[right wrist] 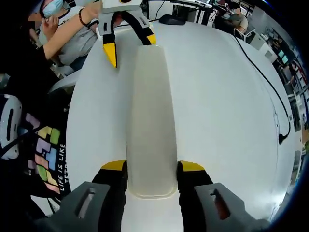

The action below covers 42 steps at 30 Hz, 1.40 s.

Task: Arrange the utensils inside the cutlery case until each visible utensil rests in its matching compartment.

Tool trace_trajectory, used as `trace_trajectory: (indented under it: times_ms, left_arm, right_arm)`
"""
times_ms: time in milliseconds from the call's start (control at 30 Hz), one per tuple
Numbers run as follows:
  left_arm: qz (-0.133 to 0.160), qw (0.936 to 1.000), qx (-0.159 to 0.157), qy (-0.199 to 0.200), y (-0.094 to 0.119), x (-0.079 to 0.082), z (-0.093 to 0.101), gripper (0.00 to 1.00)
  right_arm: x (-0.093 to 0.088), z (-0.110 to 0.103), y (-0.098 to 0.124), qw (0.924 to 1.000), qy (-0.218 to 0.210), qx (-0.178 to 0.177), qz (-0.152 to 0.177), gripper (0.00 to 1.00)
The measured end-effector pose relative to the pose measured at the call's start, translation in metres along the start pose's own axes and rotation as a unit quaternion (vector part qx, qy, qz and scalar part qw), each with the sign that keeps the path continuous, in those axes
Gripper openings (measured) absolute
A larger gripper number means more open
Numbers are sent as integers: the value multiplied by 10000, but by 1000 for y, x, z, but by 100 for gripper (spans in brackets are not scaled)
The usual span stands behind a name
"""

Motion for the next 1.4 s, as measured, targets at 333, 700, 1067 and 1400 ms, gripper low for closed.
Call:
trace_trajectory:
  times_ms: [333,700,1067,1400]
  left_arm:
    - [179,9997,-107,123,-4,9,1,46]
    - [340,9993,-101,-112,-8,11,-2,45]
    - [435,9988,-48,-238,-8,9,-5,40]
    - [502,9981,57,-359,-9,6,-5,42]
  right_arm:
    - [-8,-6,-7,9995,91,186,-236,42]
    - [-9,-7,-5,9993,-118,204,-298,42]
    - [0,-3,12,9997,-27,-50,-251,41]
    - [67,11,17,9974,312,-472,436,30]
Point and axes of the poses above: the point that each gripper's makers call its tool centre point, and the gripper's own axes: y roughly backward along the fingers, z roughly to its right, x roughly out of its top, the point moved 2 cm from there along y, roughly backward along the fingers, and after that the axes turned 12 degrees about y, right-handed, at the moved point
